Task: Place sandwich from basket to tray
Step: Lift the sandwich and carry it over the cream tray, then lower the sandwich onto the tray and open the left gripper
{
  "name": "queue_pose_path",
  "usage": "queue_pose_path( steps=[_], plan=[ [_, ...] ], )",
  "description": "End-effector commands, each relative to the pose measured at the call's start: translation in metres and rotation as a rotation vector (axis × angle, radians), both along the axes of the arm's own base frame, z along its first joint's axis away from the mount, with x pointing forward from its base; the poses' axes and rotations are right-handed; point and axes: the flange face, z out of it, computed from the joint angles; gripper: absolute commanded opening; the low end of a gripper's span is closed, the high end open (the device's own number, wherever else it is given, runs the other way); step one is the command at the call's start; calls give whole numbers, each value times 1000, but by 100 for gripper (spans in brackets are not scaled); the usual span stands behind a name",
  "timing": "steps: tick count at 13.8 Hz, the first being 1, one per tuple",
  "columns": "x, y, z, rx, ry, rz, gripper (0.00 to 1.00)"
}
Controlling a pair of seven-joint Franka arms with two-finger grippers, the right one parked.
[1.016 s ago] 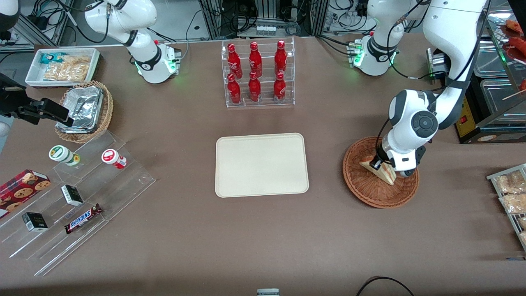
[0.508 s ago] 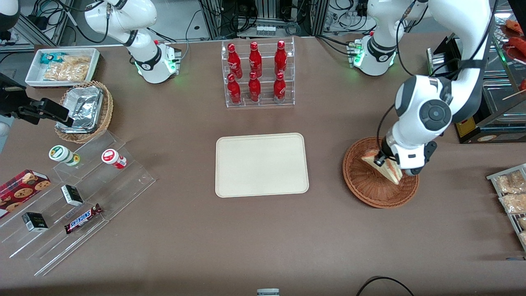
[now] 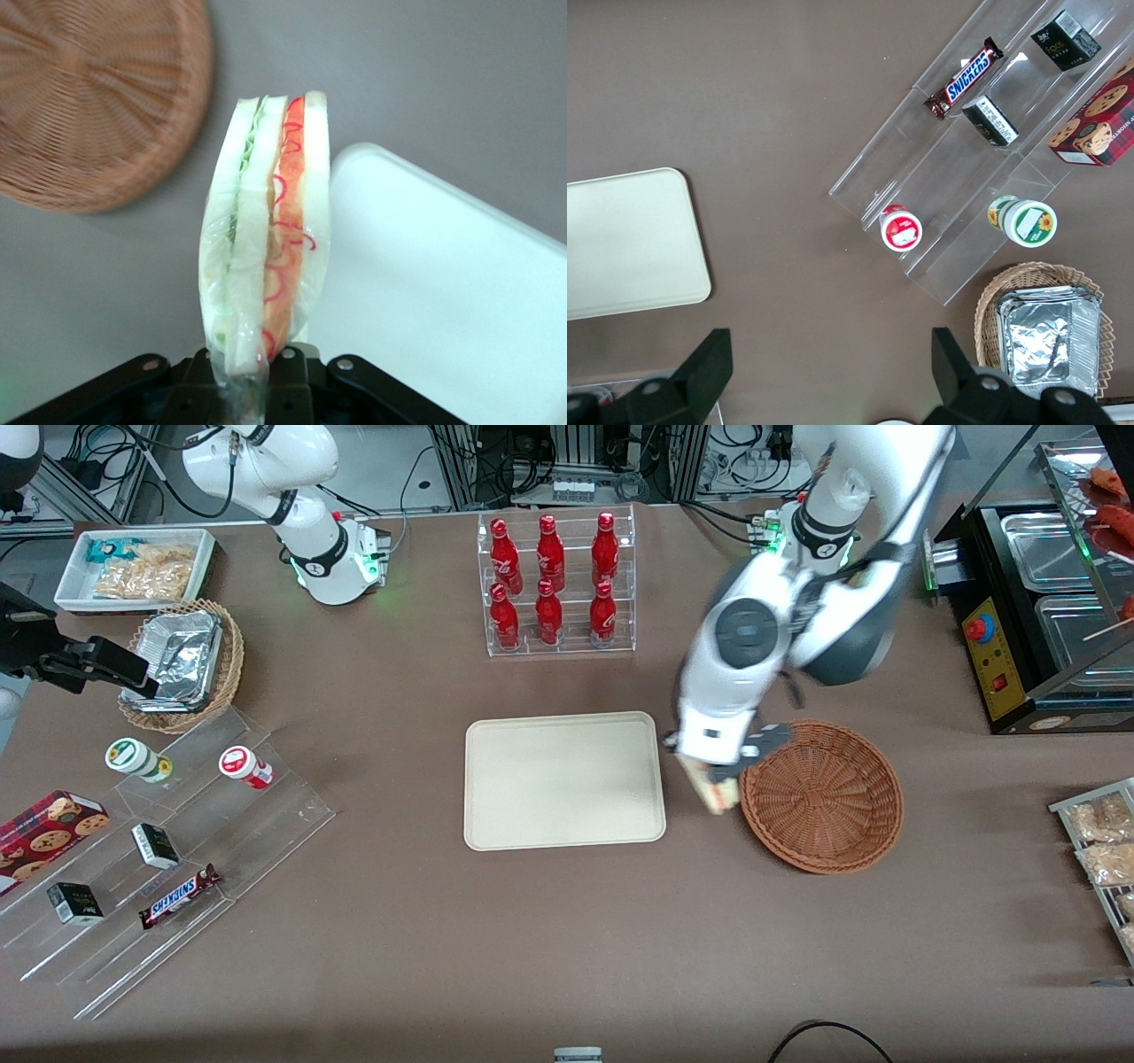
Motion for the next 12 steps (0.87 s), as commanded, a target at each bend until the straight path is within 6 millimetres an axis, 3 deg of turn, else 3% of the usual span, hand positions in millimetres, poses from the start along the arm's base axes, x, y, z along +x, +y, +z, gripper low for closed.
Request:
queue_pose_path(
  steps=[1, 4, 6, 9, 12],
  plan=[
    [5, -63, -25, -9, 6, -62, 7],
    [-25, -126, -52, -36, -34, -184, 8],
    [-26, -142, -75, -26, -136, -263, 8],
    [-54, -172, -116, -3, -160, -400, 9],
    [-66, -178, -141, 21, -137, -430, 9]
  ],
)
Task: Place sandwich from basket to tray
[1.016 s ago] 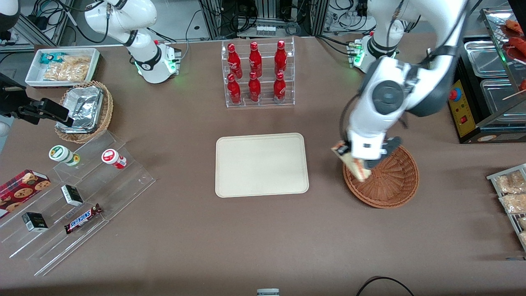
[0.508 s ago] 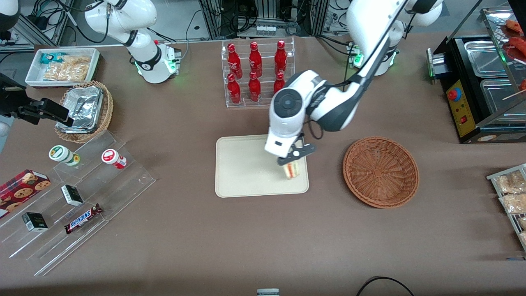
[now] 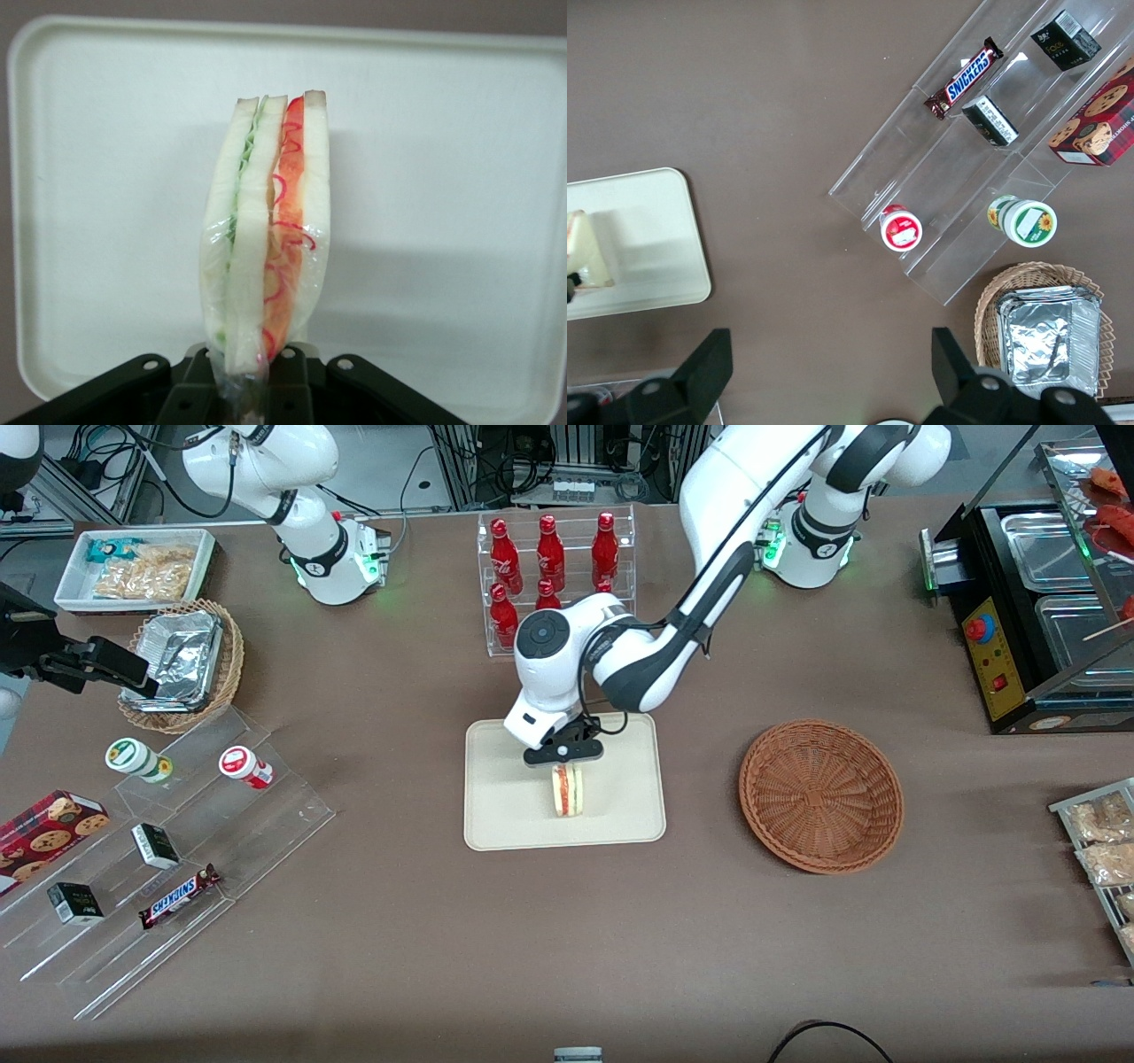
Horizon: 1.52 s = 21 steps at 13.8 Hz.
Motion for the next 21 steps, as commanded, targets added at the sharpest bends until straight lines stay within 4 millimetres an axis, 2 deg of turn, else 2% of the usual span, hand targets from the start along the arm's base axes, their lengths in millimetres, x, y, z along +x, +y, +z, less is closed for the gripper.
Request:
queue_pose_path(
  steps=[1, 2, 3, 4, 5, 6, 7, 9, 10, 11, 13, 15, 17, 19, 21],
  plan=[
    [3, -4, -9, 20, -21, -35, 9],
    [1, -3, -15, 30, -13, -34, 11],
    [-5, -7, -19, 34, -9, -33, 19],
    [-7, -8, -22, 34, -5, -28, 42],
    [-7, -8, -22, 36, -5, -29, 79],
    [-6, -8, -18, 36, -10, -30, 99],
    [-3, -7, -12, 27, -12, -19, 100],
    [4, -2, 24, 14, -37, 9, 100],
    [7, 4, 49, 24, -46, 46, 100],
    [18, 20, 77, 31, -57, 114, 100],
    [24, 45, 135, 46, -60, 245, 100],
    [37, 85, 189, 24, -32, 364, 100],
    [41, 124, 229, 58, -6, 419, 100],
    [49, 171, 272, 68, 5, 496, 100],
    [56, 216, 302, 60, 35, 540, 100]
  ],
)
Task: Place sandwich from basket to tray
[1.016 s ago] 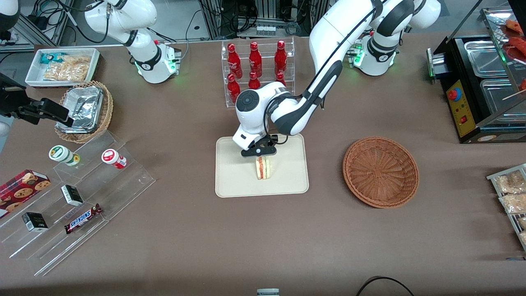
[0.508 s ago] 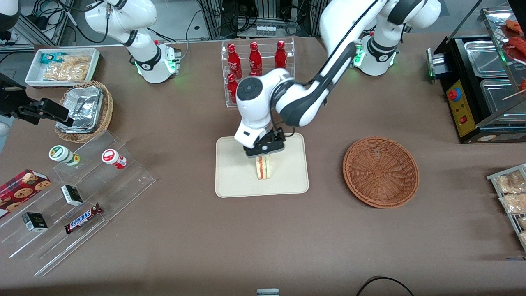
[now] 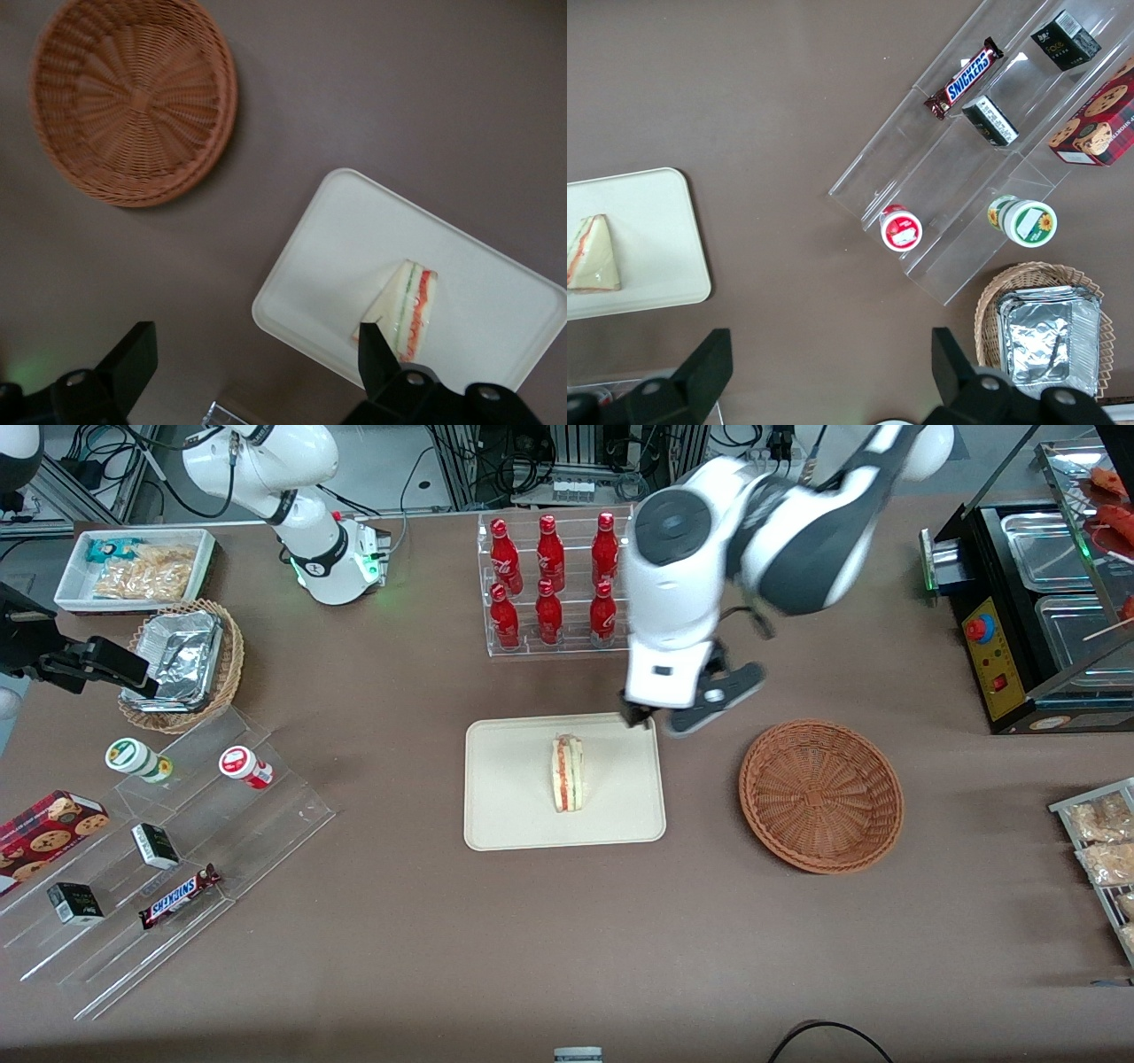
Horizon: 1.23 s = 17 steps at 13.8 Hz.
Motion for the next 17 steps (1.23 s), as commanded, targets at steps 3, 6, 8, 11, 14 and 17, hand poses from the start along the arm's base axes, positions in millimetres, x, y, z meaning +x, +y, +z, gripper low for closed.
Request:
queue_pose_path(
  steps=[3, 6, 8, 11, 14, 17],
  plan=[
    [-4, 114, 54, 3, 144, -60, 100],
    [-3, 185, 72, -30, 188, -179, 100],
    [-2, 232, 72, -65, 230, -279, 100],
    [4, 304, 76, -159, 259, -412, 100],
    [9, 325, 77, -174, 258, -465, 100],
    [14, 328, 86, -165, 225, -467, 100]
  ],
)
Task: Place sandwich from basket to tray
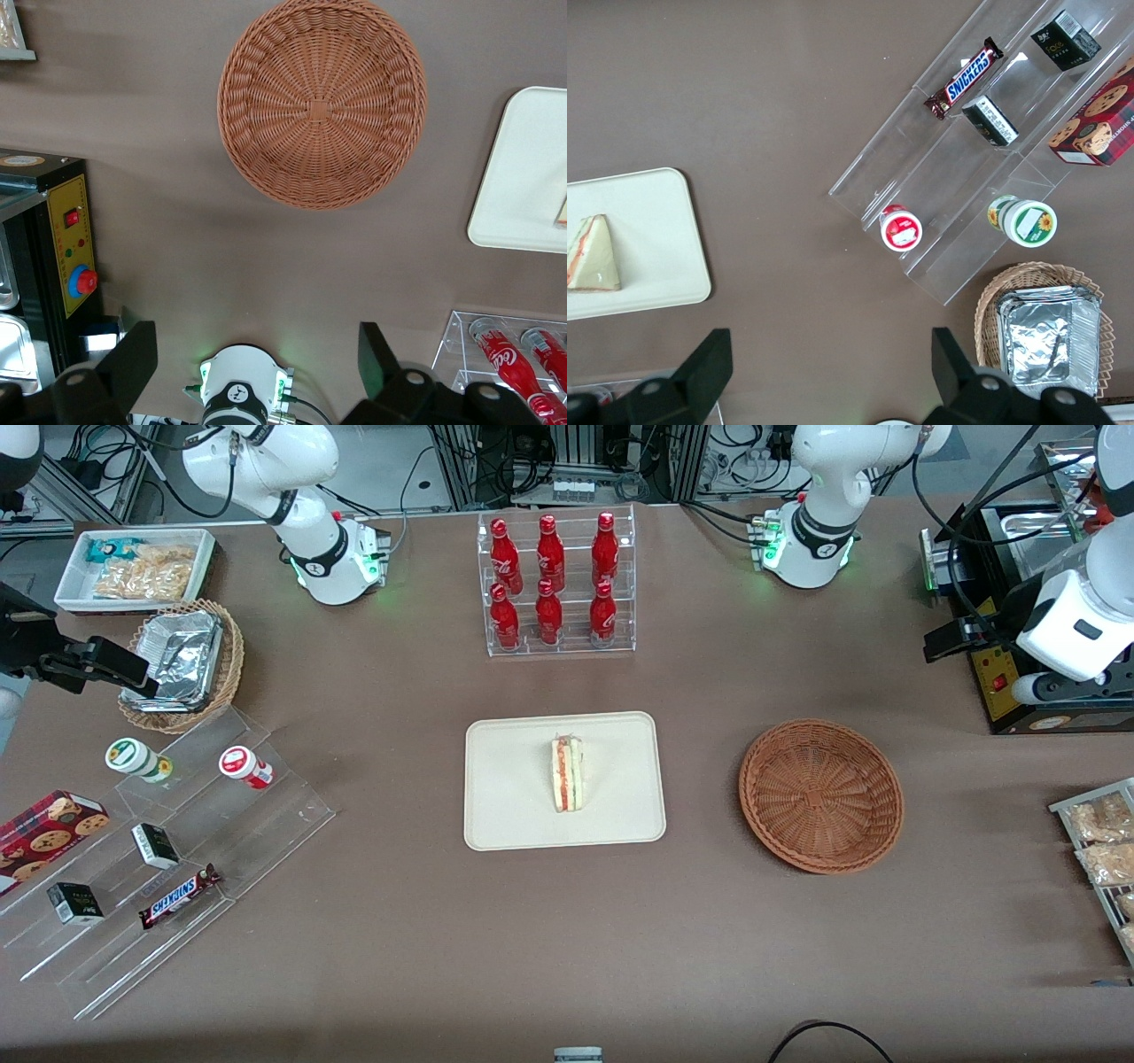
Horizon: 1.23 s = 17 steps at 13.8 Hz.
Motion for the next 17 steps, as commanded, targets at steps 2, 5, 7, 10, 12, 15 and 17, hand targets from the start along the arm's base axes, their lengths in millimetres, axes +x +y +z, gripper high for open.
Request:
queue_pose_path(
  steps=[2, 5, 7, 10, 12, 15, 17],
  plan=[
    [0, -8, 18, -15, -49, -55, 100],
    [-4, -8, 32, 0, -105, -140, 100],
    [-21, -10, 44, 7, -126, -157, 100],
    [-38, -5, 58, 23, -148, -140, 100],
    [-46, -3, 60, 26, -151, -132, 100],
    [-44, -4, 62, 27, -158, -60, 100],
    [-42, -2, 61, 29, -156, -52, 100]
  ],
)
